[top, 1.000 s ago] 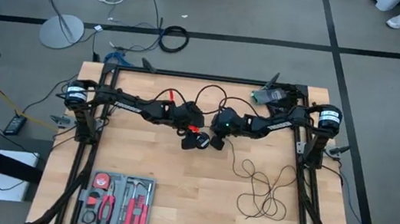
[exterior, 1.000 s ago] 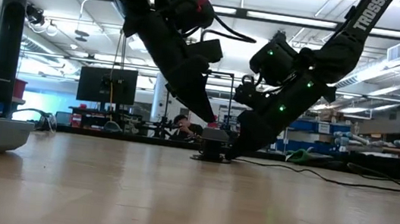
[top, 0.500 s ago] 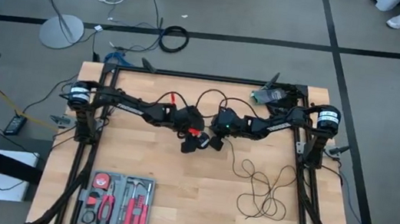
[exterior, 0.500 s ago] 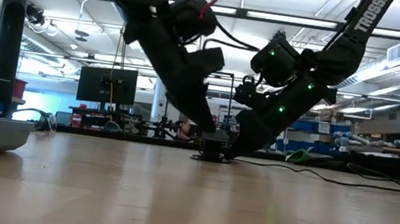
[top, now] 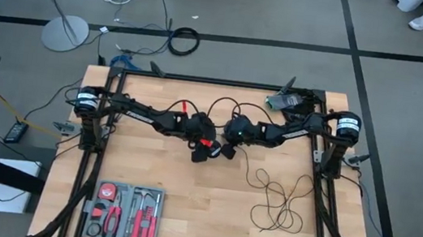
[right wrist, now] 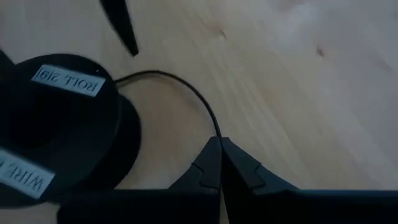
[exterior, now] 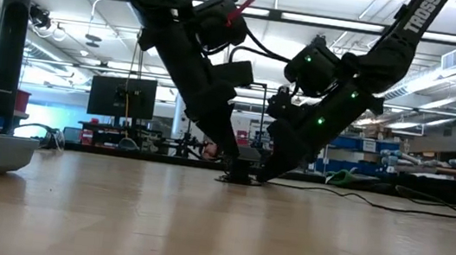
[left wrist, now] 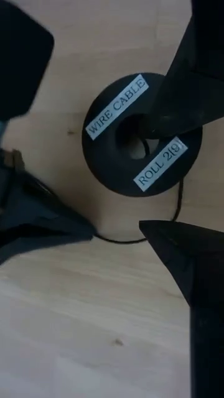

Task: Coil cords
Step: Uncoil the black wire from the spool

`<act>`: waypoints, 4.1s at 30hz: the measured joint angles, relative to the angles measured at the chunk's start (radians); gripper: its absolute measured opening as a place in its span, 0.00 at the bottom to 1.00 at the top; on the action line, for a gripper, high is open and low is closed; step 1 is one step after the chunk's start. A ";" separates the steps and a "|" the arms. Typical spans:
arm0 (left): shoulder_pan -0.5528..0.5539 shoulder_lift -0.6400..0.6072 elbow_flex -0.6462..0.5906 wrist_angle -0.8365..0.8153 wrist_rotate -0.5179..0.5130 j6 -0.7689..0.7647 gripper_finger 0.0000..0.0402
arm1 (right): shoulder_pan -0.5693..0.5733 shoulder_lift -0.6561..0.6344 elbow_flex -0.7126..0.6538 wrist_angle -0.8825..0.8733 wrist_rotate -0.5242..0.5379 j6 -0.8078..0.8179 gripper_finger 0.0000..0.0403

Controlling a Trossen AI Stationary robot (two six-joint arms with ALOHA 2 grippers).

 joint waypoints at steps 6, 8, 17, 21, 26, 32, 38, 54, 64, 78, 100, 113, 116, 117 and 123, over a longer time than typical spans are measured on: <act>0.001 -0.001 0.002 -0.025 -0.029 0.005 0.57 | 0.069 -0.093 -0.003 -0.194 0.037 0.030 0.00; 0.003 -0.002 0.003 -0.038 -0.035 0.006 0.57 | 0.097 -0.141 -0.006 -0.287 0.036 0.036 0.00; 0.021 0.000 0.027 -0.115 -0.034 0.010 0.57 | 0.229 -0.332 -0.007 -0.813 -0.035 0.261 0.00; 0.027 0.000 0.052 -0.161 -0.035 0.019 0.57 | 0.309 -0.383 -0.007 -0.990 -0.059 0.377 0.00; 0.028 0.003 0.061 -0.210 -0.050 0.035 0.57 | 0.407 -0.449 -0.010 -1.163 -0.101 0.563 0.00; 0.028 0.003 0.066 -0.222 -0.052 0.035 0.57 | 0.508 -0.527 -0.007 -1.109 0.042 0.642 0.00; 0.028 0.003 0.067 -0.209 -0.051 0.035 0.57 | 0.502 -0.497 -0.006 -0.815 0.396 0.432 0.05; 0.026 0.002 0.067 -0.208 -0.047 0.031 0.57 | 0.085 -0.079 -0.005 0.008 0.134 -0.137 0.28; 0.028 0.002 0.068 -0.211 -0.045 0.033 0.57 | 0.033 0.005 0.006 0.003 -0.025 -0.069 0.11; 0.041 -0.003 0.072 -0.272 -0.080 0.037 0.57 | 0.148 -0.292 -0.005 -0.587 -0.015 0.080 0.00; 0.056 -0.053 0.068 -0.291 -0.107 0.036 0.57 | 0.293 -0.263 -0.005 -0.310 0.306 0.063 0.07; 0.059 -0.054 0.040 -0.263 -0.088 0.032 0.57 | 0.049 0.077 0.005 0.337 0.112 -0.164 0.38; 0.067 -0.054 0.040 -0.269 -0.088 0.033 0.57 | 0.031 0.126 0.032 0.346 0.065 -0.164 0.43; 0.070 -0.054 0.040 -0.269 -0.090 0.033 0.57 | 0.026 0.142 0.041 0.356 0.065 -0.162 0.44; 0.080 -0.054 0.040 -0.281 -0.092 0.025 0.57 | 0.021 0.161 0.054 0.355 0.071 -0.158 0.37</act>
